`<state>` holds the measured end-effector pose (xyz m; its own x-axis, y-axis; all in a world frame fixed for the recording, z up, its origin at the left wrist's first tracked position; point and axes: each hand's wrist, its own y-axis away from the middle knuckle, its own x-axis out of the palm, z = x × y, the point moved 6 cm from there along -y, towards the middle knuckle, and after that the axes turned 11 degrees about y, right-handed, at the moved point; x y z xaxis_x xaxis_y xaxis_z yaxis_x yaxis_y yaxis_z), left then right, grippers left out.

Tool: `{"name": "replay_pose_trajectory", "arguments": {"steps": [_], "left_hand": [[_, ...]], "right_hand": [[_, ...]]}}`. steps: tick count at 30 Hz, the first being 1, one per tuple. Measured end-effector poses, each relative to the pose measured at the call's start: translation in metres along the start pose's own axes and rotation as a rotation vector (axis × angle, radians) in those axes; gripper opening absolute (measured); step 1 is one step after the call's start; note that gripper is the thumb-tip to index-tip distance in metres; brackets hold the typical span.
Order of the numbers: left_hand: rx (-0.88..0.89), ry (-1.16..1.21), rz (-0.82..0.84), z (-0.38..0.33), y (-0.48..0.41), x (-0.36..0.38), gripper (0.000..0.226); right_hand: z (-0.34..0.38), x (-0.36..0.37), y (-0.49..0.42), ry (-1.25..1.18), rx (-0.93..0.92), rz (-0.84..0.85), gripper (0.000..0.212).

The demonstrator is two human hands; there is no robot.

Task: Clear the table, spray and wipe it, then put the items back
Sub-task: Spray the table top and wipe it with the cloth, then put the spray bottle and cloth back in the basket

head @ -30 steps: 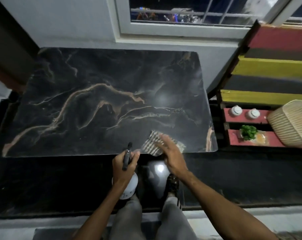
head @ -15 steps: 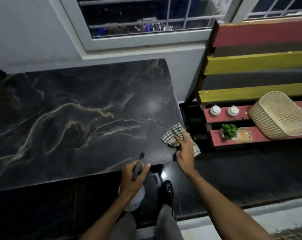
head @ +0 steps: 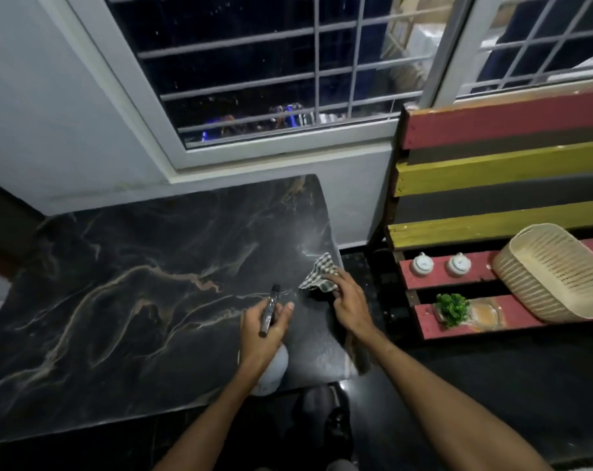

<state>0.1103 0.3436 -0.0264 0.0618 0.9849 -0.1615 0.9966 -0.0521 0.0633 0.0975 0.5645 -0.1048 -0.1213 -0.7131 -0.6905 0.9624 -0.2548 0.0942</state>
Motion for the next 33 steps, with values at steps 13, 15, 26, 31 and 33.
{"name": "replay_pose_trajectory", "arguments": {"steps": [13,15,26,31,33], "left_hand": [[0.284,0.028,0.311,-0.104,-0.126,0.183,0.048],[0.304,0.055,0.388,-0.118,-0.127,0.226,0.052],[0.302,0.156,0.7,-0.131,-0.104,0.524,0.039],[0.256,0.223,0.736,-0.098,-0.098,0.683,0.024],[0.24,0.233,0.754,-0.08,-0.097,0.737,0.024]], "right_hand": [[-0.064,-0.197,-0.003,-0.007,0.238,-0.358,0.053],[-0.091,-0.234,0.005,-0.016,0.301,-0.433,0.052],[-0.318,-0.405,0.039,-0.07,0.76,-0.689,0.035],[-0.443,-0.445,0.015,-0.04,0.819,-0.606,0.034],[-0.483,-0.449,0.003,-0.022,0.812,-0.574,0.031]]}}
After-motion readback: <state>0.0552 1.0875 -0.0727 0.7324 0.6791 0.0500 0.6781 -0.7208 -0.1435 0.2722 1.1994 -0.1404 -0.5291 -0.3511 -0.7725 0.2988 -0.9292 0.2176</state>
